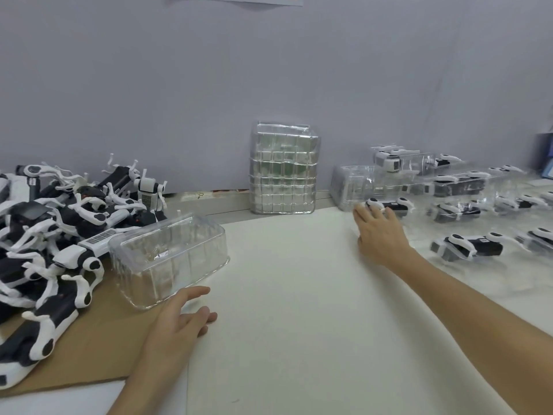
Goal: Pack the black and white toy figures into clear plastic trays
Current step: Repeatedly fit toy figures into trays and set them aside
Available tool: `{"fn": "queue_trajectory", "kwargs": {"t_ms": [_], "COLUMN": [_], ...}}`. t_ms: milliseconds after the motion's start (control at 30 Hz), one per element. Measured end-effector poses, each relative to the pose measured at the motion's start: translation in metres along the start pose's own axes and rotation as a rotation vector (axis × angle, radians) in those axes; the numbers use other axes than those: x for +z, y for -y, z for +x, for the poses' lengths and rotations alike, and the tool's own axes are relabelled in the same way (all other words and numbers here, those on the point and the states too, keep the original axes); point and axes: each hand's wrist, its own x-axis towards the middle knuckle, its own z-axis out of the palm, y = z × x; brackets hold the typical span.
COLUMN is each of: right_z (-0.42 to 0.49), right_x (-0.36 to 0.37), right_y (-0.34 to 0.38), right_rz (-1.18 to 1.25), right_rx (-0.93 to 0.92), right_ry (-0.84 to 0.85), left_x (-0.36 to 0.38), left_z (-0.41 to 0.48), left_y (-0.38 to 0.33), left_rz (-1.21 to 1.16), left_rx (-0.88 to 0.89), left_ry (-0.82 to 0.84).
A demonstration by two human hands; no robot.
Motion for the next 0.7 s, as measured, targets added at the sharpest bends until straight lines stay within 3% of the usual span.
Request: {"fn": "queue_trajectory", "kwargs": {"t_ms": [200, 400, 700], "right_z": [-0.011, -0.007, 0.005], "right_x": [0.009, 0.0, -0.015], "right_y": [-0.04, -0.046, -0.062], "right_rz": [-0.175, -0.204, -0.043], "right_rx": [0.162, 0.264, 0.39], "right_ry": [0.148, 0.272, 0.492], "left_x": [0.0, 0.001, 0.001], "left_z": [0.001, 0.003, 0.003], "left_y": [0.003, 0.006, 0.004], "left_rz": [-0.007, 0.002, -0.04], "left_rx": [0.007, 0.017, 0.031], "left_ry": [0.0, -0.012, -0.008]}}
